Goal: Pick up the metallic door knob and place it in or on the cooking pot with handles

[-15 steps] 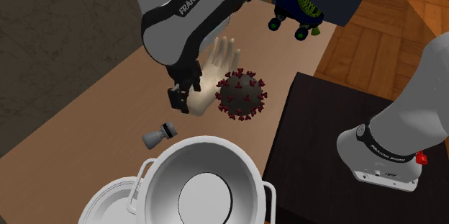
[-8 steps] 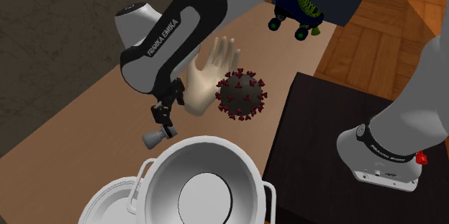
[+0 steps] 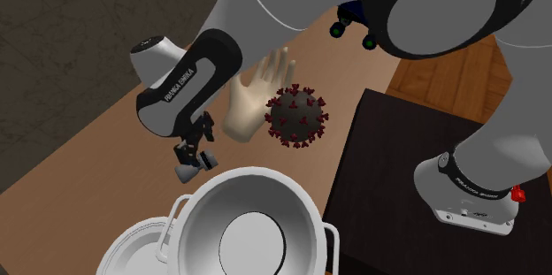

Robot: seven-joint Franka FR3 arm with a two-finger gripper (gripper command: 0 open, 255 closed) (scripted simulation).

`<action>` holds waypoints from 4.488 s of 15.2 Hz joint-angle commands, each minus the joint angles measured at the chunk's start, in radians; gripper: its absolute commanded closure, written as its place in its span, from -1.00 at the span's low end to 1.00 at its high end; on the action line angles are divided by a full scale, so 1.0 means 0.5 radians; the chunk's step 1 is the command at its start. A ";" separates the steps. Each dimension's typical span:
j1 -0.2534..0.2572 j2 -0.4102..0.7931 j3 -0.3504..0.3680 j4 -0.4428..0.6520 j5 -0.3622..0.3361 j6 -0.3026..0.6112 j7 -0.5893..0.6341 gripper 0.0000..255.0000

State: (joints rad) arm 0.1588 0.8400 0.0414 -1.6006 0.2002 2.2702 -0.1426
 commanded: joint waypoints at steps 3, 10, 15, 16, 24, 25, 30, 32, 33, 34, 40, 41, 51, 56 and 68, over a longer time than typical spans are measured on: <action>0.008 0.075 0.006 0.004 0.006 0.073 -0.005 -1.00; 0.011 0.104 0.008 0.007 0.008 0.099 -0.006 -1.00; 0.011 0.104 0.008 0.007 0.008 0.099 -0.006 1.00; 0.012 0.104 0.008 0.007 0.008 0.099 -0.006 1.00; 0.011 0.058 0.007 -0.015 0.007 0.075 -0.001 1.00; 0.011 0.035 0.006 -0.025 0.006 0.062 0.001 1.00; 0.012 -0.075 0.003 -0.066 0.002 -0.005 0.015 1.00; 0.012 -0.117 0.002 -0.079 0.000 -0.034 0.021 1.00; 0.012 -0.138 0.001 -0.086 -0.001 -0.048 0.024 1.00; 0.012 -0.159 0.001 -0.091 -0.002 -0.063 0.027 1.00; 0.012 -0.278 -0.003 -0.115 -0.008 -0.157 0.046 1.00; 0.012 -0.296 -0.003 -0.116 -0.010 -0.174 0.049 1.00; 0.011 -0.471 -0.008 -0.113 -0.022 -0.349 0.082 1.00; 0.010 -0.548 -0.010 -0.094 -0.028 -0.444 0.099 1.00; 0.131 -1.025 0.059 -0.707 0.017 -0.278 0.244 1.00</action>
State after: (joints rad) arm 0.2148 0.3538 0.0648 -1.9046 0.2037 2.1052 -0.0306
